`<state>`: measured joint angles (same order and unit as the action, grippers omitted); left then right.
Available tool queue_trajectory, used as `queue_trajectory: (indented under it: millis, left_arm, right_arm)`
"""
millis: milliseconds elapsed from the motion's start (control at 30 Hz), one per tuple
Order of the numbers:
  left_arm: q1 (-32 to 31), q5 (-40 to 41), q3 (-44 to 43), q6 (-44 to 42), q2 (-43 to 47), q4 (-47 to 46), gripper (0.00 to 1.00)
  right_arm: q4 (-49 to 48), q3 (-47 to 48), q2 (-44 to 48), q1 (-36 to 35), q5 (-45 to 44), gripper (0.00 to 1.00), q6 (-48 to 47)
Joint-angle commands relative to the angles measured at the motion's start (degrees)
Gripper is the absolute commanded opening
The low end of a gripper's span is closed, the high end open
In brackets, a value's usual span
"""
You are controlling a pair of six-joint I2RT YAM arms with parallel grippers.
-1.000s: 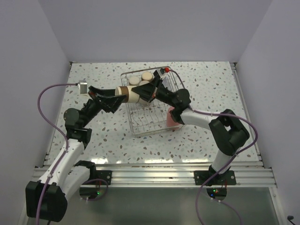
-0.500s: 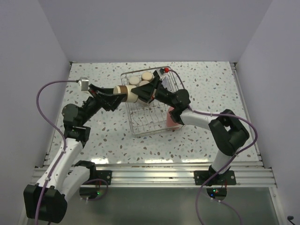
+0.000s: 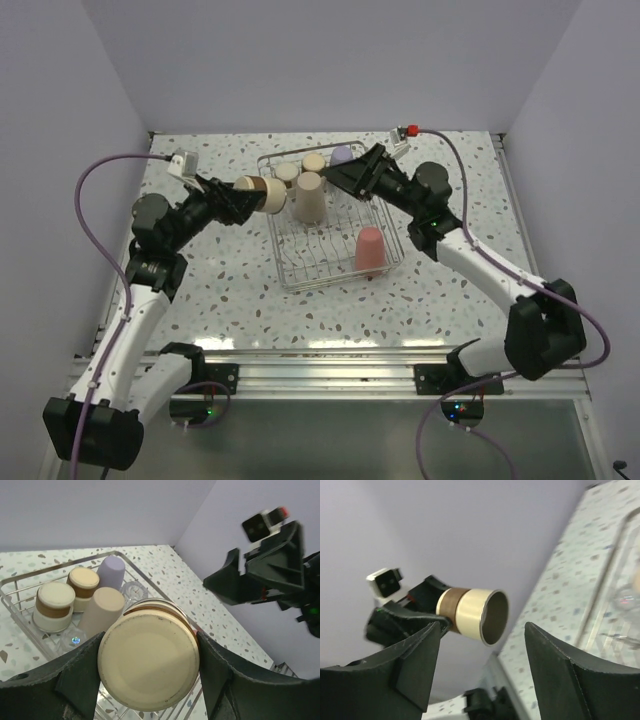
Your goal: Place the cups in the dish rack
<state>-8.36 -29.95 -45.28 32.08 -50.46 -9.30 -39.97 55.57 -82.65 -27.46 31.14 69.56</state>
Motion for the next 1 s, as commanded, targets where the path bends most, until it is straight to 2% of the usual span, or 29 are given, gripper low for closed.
queue_trajectory:
  millis: [0, 33, 133, 167, 367, 633, 767, 967]
  left_arm:
    - [-0.9, 0.3, -4.0, -4.9, -3.5, 6.3, 0.0]
    - [-1.8, 0.7, -4.5, -5.6, -4.4, 7.1, 0.0]
    - [-9.9, 7.1, -7.0, -9.1, -8.3, 11.5, 0.0]
    - [-14.4, 9.0, -7.6, -9.7, -9.5, 12.3, 0.0]
    - [-24.5, 16.8, -8.9, -9.9, -16.2, 11.8, 0.0]
    - [-32.9, 23.4, -8.7, -10.5, -24.0, 10.3, 0.0]
    - [-36.0, 29.4, -10.4, -11.3, -27.6, 10.4, 0.0]
    - [-38.3, 33.8, -11.4, -11.7, -32.3, 10.3, 0.0]
  right_arm:
    - [36.0, 6.6, 10.1, -0.2, -15.9, 0.72, -25.1]
    - [36.1, 6.6, 11.4, -0.2, -18.0, 0.74, -26.3]
    - [42.7, 8.3, 13.5, 0.0, -22.7, 0.76, -30.8]
    - [43.6, 8.7, 13.5, 0.0, -23.1, 0.76, -31.3]
    - [46.8, 8.1, 13.7, 0.0, -25.7, 0.76, -33.3]
    - [47.4, 6.5, 14.0, 0.1, -26.4, 0.76, -34.1]
    - [47.4, 5.8, 14.3, 0.1, -26.6, 0.76, -34.3]
    - [47.3, 4.9, 14.4, 0.1, -26.5, 0.76, -34.4]
